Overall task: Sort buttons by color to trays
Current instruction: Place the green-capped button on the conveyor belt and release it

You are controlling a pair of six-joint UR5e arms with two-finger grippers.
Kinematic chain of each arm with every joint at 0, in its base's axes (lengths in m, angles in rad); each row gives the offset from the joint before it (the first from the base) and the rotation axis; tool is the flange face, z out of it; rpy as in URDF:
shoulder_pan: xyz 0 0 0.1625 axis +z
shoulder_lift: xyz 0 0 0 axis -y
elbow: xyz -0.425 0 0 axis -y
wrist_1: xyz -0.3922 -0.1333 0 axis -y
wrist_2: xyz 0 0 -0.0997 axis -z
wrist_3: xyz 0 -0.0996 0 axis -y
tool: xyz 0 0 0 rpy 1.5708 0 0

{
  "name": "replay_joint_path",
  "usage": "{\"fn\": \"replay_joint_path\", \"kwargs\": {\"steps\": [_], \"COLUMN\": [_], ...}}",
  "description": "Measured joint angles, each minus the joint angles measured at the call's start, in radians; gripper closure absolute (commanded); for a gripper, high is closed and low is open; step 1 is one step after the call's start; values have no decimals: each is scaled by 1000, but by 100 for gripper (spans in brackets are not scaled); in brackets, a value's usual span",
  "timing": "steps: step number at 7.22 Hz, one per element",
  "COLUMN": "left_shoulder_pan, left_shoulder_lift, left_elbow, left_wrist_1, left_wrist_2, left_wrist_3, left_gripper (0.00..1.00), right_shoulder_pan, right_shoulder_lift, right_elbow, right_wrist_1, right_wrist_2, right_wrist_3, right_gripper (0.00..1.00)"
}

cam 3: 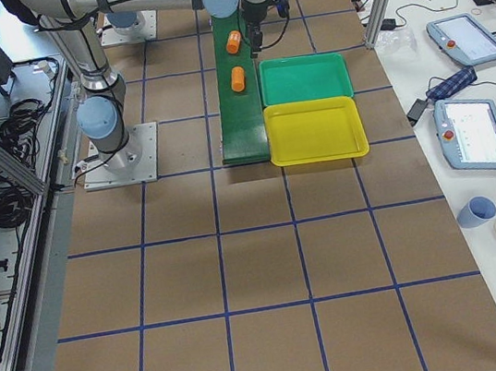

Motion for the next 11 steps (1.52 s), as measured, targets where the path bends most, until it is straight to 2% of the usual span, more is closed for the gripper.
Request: {"fn": "replay_joint_path", "kwargs": {"steps": [3,4,5,9,11], "left_shoulder_pan": [-109,-116,-119,-110,-15], "left_shoulder_lift": [-4,-8,-12,30,45], "left_elbow": [-41,-57,-66,-42,18], "left_wrist_1": [-1,3,7,-3,-51], "left_wrist_2": [-5,-2,-3,-2,37], "left_wrist_3": [-22,-18,-16,-17,33], "left_gripper": [98,20,0,0,0], "right_shoulder_pan": [0,0,-1,-1,-2], "right_shoulder_lift": [4,5,5,4,4], "right_elbow": [0,1,2,3,3], "right_wrist_1": [-5,-6,-4,3,3], "right_wrist_2": [-3,-3,-3,-4,-4], "right_wrist_3": [-4,-5,-6,-6,-6], "right_gripper": [0,0,0,0,0]}}
